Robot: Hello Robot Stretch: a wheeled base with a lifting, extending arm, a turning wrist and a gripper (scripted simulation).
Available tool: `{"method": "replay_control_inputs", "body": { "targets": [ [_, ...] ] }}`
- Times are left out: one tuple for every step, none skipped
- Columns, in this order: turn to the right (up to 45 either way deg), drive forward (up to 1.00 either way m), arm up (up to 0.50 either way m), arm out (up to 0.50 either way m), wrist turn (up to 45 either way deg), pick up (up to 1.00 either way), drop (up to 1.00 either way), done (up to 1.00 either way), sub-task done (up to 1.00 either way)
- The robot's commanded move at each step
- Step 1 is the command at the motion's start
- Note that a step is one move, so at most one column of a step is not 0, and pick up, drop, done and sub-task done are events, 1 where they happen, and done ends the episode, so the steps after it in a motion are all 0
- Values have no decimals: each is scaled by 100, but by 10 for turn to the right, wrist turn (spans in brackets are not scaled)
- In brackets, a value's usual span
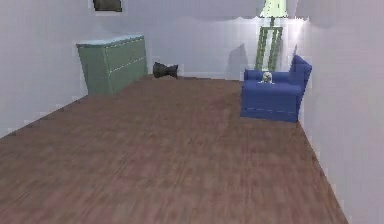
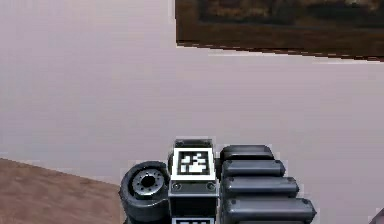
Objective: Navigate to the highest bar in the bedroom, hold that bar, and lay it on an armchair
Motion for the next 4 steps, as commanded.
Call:
{"method": "replay_control_inputs", "body": {
  "targets": [
    [0, 100, 0, 0, 0, 0, 0, 0, 0],
    [0, 100, 0, 0, 0, 0, 0, 0, 0],
    [30, 0, 0, 0, 0, 0, 0, 0, 0],
    [0, 75, 0, 0, 0, 0, 0, 0, 0]
  ]
}}
